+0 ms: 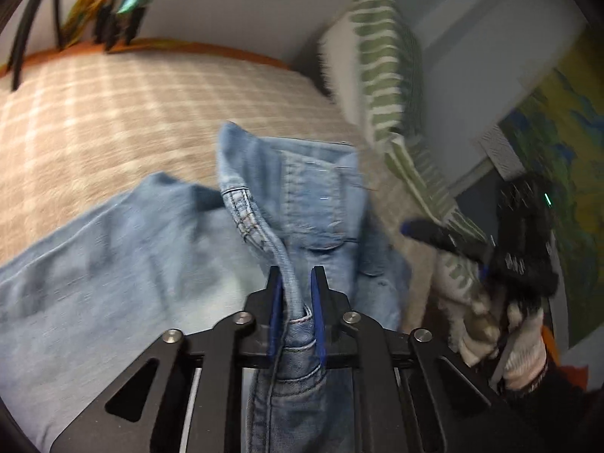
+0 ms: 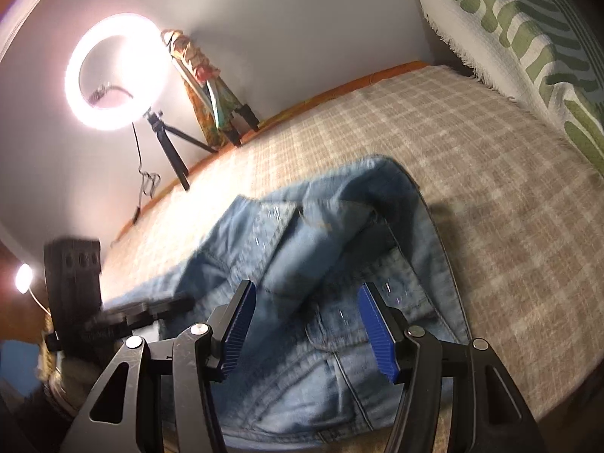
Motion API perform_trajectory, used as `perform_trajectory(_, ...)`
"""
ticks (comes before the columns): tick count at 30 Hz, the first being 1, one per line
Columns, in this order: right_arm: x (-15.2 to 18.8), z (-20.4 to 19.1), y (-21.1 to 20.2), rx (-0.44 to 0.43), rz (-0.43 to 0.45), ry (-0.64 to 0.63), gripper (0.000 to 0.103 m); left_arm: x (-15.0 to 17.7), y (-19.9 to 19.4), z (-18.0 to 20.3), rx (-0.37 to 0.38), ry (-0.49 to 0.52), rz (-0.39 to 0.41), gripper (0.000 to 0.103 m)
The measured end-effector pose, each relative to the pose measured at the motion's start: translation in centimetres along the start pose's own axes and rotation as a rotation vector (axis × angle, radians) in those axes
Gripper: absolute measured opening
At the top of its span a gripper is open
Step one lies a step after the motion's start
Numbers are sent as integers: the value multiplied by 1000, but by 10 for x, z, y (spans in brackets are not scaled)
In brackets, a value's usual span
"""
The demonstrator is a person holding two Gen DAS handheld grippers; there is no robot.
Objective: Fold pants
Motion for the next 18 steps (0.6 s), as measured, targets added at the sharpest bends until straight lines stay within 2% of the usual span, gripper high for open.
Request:
perform_trajectory(6, -34, -12, 3, -92, -16, 53, 63, 18, 7, 48, 111, 143, -38, 11)
perform_trajectory(9, -48, -12, 0, -136, -28, 106, 68, 44, 14, 74, 156, 238, -104, 11)
perform_trajectory(11, -51, -8, -1, -152, -52, 131, 77, 62, 21, 89, 169, 313, -136, 11)
perform_trajectory(15, -44, 12, 3, -119, -116, 168, 80, 86, 36, 107, 174, 406, -197, 10)
perform_trajectory(18, -34, 34, 6, -57, -152, 181, 80, 93, 35, 107, 173, 406, -221, 11)
Point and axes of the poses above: each gripper's, at about its wrist camera, not at the fingertips, and y roughly the way its jaws point, z to its right, x to its underside, the point moved 9 cm from there along y, roughly the way its jaws point, and after that the axes turned 11 degrees about z, right-handed, at the moved point
